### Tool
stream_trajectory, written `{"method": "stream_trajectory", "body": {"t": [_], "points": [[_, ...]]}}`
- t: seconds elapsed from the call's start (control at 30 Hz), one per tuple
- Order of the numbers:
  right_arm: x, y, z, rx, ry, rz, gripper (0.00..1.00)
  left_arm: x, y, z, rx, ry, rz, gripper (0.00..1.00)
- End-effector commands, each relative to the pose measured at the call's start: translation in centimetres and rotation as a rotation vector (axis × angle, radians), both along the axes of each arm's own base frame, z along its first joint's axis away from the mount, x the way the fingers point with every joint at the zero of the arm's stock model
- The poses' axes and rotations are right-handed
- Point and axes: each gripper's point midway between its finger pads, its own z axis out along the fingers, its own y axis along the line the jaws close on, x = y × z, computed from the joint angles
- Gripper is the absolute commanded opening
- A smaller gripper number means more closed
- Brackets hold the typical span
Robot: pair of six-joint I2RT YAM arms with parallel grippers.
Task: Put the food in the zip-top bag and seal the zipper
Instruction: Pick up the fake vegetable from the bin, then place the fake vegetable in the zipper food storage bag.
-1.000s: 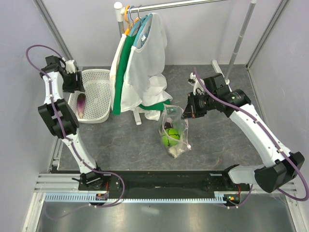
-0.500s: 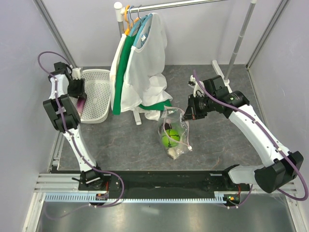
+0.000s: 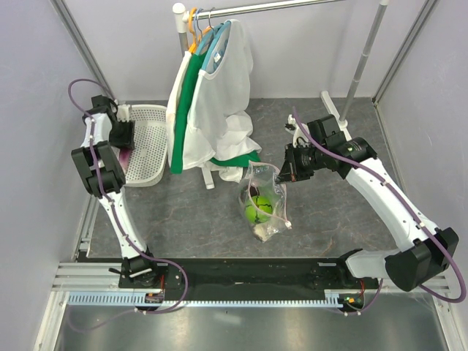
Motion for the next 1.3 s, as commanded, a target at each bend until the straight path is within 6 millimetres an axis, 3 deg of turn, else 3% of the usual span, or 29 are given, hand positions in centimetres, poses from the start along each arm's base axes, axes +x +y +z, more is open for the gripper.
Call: {"method": "stream_trajectory", "body": {"t": [0.0,0.1,0.13,0.17,0.23,0.27,0.33,0.37,0.47,0.5,0.57,0.6,0.67,0.7,0.77,0.8,0.83,0.87,0.9,0.97,1.0,1.07,1.1,1.27], "points": [[0.9,0.0,1.1,0.008,-0.061,0.005,0.00,0.1,-0.5,4.9,-0.026,-0.102,-0.034,0.47],[0.8,-0.2,1.4,0.002,-0.071,0.008,0.00,-0.4,-3.1,12.7,-0.153,-0.263,-0.036,0.41],[0.7,-0.2,1.4,0.000,-0.070,0.011,0.00,-0.6,-4.8,14.8,-0.233,-0.310,-0.051,0.40],[0.5,-0.3,1.4,-0.001,-0.071,0.012,0.00,-1.5,-6.0,19.9,-0.238,-0.413,-0.077,0.39],[0.4,-0.4,1.3,-0.005,-0.079,0.022,0.00,-2.9,-8.7,24.6,-0.339,-0.516,-0.120,0.38],[0.3,-0.5,1.2,-0.010,-0.082,0.023,0.00,-4.0,-9.8,28.9,-0.341,-0.619,-0.153,0.36],[0.1,-0.7,1.1,-0.018,-0.089,0.034,0.00,-6.1,-12.6,32.9,-0.447,-0.693,-0.195,0.34],[0.0,-0.8,1.1,-0.018,-0.092,0.036,0.00,-7.5,-13.8,36.2,-0.459,-0.774,-0.234,0.33],[-0.3,-0.9,1.3,-0.015,-0.095,0.039,0.00,-10.7,-18.2,40.5,-0.600,-0.829,-0.334,0.33],[-0.5,-0.8,1.4,-0.011,-0.095,0.043,0.00,-12.4,-21.1,42.6,-0.610,-0.871,-0.421,0.33],[-0.7,-0.7,1.7,0.004,-0.091,0.044,0.00,-14.4,-24.3,43.8,-0.639,-0.892,-0.501,0.33],[-0.7,-0.6,1.9,0.011,-0.092,0.046,0.00,-15.7,-27.5,44.8,-0.670,-0.913,-0.598,0.33],[-1.0,-0.3,2.5,0.040,-0.097,0.060,0.00,-18.6,-30.7,45.6,-0.705,-0.940,-0.680,0.33],[-1.2,-0.1,2.6,0.050,-0.096,0.066,0.00,-21.0,-34.3,46.1,-0.755,-0.937,-0.796,0.32],[-1.4,0.3,3.2,0.081,-0.095,0.075,0.00,-23.6,-36.9,47.1,-0.772,-1.013,-0.904,0.32],[-1.5,0.4,3.4,0.093,-0.093,0.080,0.00,-25.4,-39.1,47.2,-0.821,-1.011,-0.973,0.30],[-1.4,0.6,3.7,0.105,-0.093,0.084,0.00,-25.8,-40.1,46.2,-0.861,-0.986,-0.979,0.29],[-1.6,0.9,4.1,0.124,-0.088,0.092,0.00,-26.9,-40.9,47.1,-0.886,-1.039,-1.028,0.27],[-1.6,0.9,4.2,0.129,-0.088,0.092,0.00,-28.1,-42.8,45.7,-0.937,-0.993,-1.080,0.26],[-1.5,1.1,4.5,0.136,-0.093,0.095,0.00,-29.6,-44.8,44.9,-0.943,-1.008,-1.164,0.25],[-1.5,1.1,4.5,0.136,-0.091,0.094,0.00,-31.4,-46.7,43.5,-0.966,-0.972,-1.231,0.25],[-1.6,1.1,4.4,0.138,-0.086,0.097,0.00,-32.1,-48.5,42.6,-0.924,-1.025,-1.310,0.25],[-1.7,1.1,4.4,0.139,-0.085,0.100,0.00,-33.5,-49.9,41.6,-0.940,-1.008,-1.356,0.25],[-2.2,1.1,3.9,0.143,-0.064,0.110,0.00,-35.1,-53.3,41.1,-0.926,-1.128,-1.502,0.23]]}}
